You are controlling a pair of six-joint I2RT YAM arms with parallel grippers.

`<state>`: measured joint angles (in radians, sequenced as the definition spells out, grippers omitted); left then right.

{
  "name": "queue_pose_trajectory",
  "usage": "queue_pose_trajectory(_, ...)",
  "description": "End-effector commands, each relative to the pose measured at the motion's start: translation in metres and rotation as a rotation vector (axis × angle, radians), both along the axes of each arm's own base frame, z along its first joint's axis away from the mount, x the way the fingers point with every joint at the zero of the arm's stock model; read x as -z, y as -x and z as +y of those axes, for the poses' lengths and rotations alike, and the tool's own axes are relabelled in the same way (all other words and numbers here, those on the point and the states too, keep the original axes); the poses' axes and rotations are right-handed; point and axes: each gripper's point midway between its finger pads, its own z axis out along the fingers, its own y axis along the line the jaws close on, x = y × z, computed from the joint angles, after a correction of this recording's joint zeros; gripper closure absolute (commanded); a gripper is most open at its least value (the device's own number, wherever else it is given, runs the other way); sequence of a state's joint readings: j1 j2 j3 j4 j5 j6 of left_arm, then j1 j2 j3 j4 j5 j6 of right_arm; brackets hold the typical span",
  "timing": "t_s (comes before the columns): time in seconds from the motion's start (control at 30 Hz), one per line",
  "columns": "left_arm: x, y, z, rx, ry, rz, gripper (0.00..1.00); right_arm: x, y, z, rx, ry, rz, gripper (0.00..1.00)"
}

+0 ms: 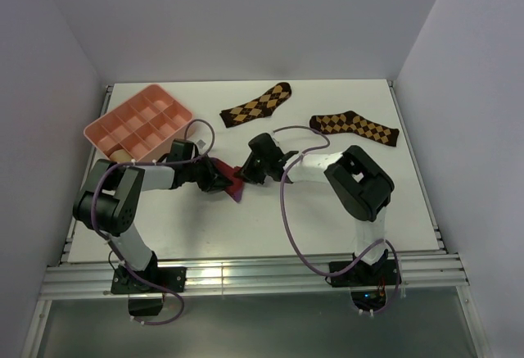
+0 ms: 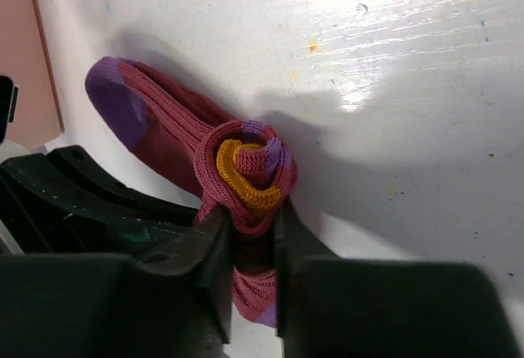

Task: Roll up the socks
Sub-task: Roll the sock at the center of the board.

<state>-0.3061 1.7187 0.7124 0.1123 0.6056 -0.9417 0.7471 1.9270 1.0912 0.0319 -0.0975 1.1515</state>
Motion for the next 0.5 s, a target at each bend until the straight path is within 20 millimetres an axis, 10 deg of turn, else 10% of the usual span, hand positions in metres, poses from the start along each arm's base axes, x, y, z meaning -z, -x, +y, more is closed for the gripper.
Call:
queue_pose_trajectory(0.0,0.048,0.039,0.016,-0.010,-0.108,0.162,0.96,0.013,0.008,-0.009,-0.013,0.057,0.028,0.87)
queue_pose_trajectory(0.1,0.046,0.038,0.017,-0.013,-0.120,0.134,0.90,0.015,0.009,-0.025,-0.018,0.113,0.053,1.00)
queue_pose_trajectory(0.27,0.024,0.025,0.014,0.024,-0.212,-0.032,0.62,0.017,0.015,-0.044,-0.043,0.188,0.105,1.00)
queue_pose_trajectory(0.47,-0.019,0.003,0.024,-0.001,-0.481,-0.323,0.53,0.014,0.019,-0.048,-0.096,0.260,0.153,1.00)
